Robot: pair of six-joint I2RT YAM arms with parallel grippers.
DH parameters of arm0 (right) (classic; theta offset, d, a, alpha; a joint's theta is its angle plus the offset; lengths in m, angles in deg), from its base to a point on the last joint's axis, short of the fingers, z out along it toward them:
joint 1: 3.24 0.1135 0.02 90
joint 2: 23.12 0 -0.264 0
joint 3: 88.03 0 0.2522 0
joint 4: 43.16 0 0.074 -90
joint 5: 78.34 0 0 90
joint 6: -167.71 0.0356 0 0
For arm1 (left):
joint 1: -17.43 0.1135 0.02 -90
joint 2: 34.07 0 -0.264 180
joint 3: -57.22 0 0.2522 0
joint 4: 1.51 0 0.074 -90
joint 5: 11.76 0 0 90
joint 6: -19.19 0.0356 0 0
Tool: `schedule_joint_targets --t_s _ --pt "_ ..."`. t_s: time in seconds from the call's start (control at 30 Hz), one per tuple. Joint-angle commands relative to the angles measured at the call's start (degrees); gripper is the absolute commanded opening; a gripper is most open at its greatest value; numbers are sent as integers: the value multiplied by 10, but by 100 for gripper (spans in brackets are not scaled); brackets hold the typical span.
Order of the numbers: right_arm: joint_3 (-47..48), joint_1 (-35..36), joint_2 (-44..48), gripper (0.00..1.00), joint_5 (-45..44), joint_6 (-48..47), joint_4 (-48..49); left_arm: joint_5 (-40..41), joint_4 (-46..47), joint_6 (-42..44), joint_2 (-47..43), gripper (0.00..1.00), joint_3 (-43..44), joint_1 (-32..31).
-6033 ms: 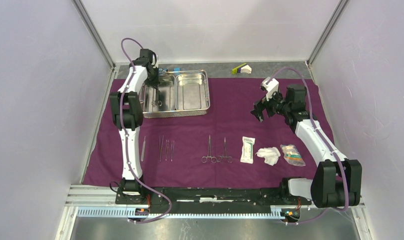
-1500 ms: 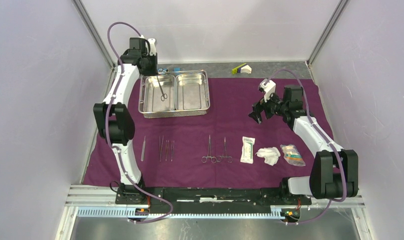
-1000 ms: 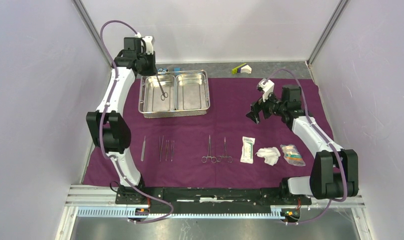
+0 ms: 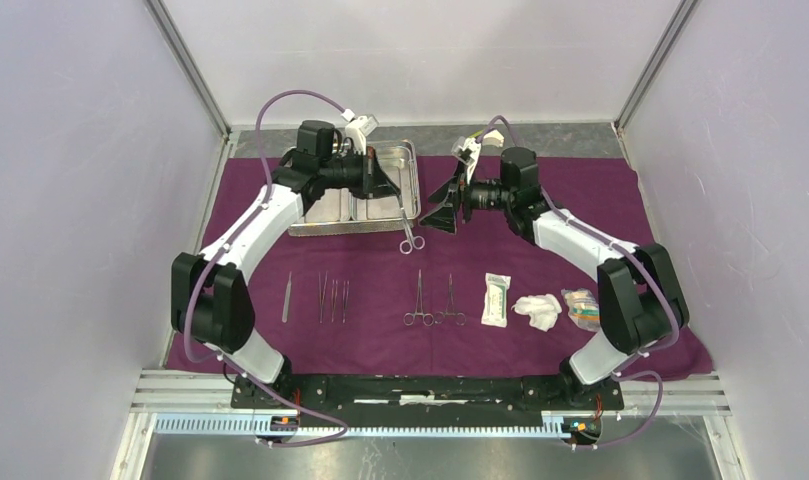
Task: Open and lay out the surgical kit
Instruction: Place the medical item in the surgical kit.
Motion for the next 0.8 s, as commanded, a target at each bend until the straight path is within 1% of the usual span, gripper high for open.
schedule_joint_targets --t_s 0.0,0.17,0.27,0.4,0.53,0.67,0.77 --pt "-20 4 -17 89 40 67 89 -34 66 -29 -38 2 -13 -13" --pt "-38 13 -27 87 52 70 108 -43 76 -25 -39 2 -19 -20" --pt "-50 19 -30 83 71 89 140 -47 81 -24 -39 2 -21 -20" --pt "-47 29 -45 79 88 94 148 -61 90 -24 -38 2 -27 -21" --pt "-48 34 -62 75 101 128 190 -74 100 -27 -38 2 -36 -21" --pt "-50 37 -78 66 120 175 243 -80 108 -32 -38 2 -40 -20" --pt "-53 38 -85 58 131 188 265 -81 110 -32 -38 2 -39 -21"
